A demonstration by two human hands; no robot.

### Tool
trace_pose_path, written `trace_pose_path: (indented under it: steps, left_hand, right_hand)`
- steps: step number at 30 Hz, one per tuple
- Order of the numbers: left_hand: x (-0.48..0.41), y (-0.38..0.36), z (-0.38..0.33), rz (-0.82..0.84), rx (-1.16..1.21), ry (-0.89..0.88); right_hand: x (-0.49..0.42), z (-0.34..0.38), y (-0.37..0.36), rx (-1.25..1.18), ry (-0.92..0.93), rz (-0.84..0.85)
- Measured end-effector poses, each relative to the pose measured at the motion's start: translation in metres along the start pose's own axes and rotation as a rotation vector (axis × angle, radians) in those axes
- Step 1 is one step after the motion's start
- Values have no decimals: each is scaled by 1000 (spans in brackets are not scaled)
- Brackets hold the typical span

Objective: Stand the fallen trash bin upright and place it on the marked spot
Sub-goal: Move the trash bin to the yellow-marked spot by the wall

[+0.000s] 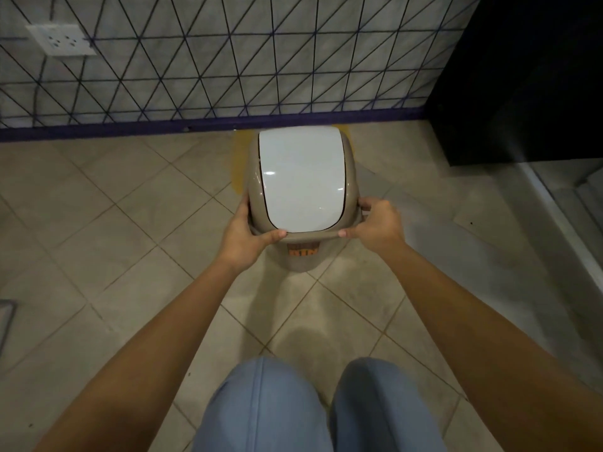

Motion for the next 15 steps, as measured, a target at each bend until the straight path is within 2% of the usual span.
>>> trace_pose_path:
  steps: [7,12,15]
  left_hand:
    - [-30,7,-12,45,41,-10]
    - [-42,7,-23,95,56,-39]
    - [-51,4,-20,97,124,26]
  right_hand:
    - [-29,10,-2,12,-3,2]
    - [-46,2,2,-191,-140,104]
    - [-57,-2,5,-256,-198,160]
Point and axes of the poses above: each hand's wrist, its own x-axis away from the middle knuckle, its own y-axis out of the back of the hand, z = x × y, the point moved 3 cm from there along -x, towards the middle knuckle, and after that the axes turned 9 degrees about y, right-handed, at the moved point
